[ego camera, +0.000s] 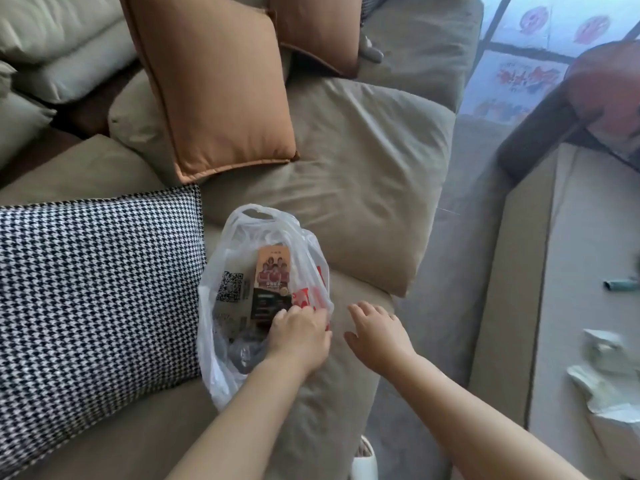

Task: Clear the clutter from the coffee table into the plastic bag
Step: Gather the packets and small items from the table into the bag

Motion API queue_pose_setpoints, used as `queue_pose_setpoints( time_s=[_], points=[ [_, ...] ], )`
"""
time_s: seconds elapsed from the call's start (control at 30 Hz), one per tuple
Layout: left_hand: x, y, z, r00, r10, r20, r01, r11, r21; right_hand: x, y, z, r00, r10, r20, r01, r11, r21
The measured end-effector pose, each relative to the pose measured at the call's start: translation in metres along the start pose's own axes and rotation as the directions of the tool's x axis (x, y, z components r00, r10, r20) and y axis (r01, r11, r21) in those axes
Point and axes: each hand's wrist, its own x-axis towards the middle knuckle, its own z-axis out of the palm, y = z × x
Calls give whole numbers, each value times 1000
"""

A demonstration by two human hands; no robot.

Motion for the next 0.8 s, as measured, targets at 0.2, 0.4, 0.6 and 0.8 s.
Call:
queue_pose_setpoints(
  time_s=[0.2,0.4,0.6,0.8],
  points=[
    [-52,40,33,983,127,136,-136,989,61,-77,25,40,994,110,16,-109,994,-7],
    [-127,72,76,944,204,260,-250,955,159,-179,37,92,973,227,52,-227,974,-6],
    [-181,109,113,911,253,326,-331,920,208,-262,44,142,958,268,103,-273,961,38],
    [-222,157,156,878,296,375,-398,888,230,-331,67,186,940,318,125,-331,937,107]
  ],
)
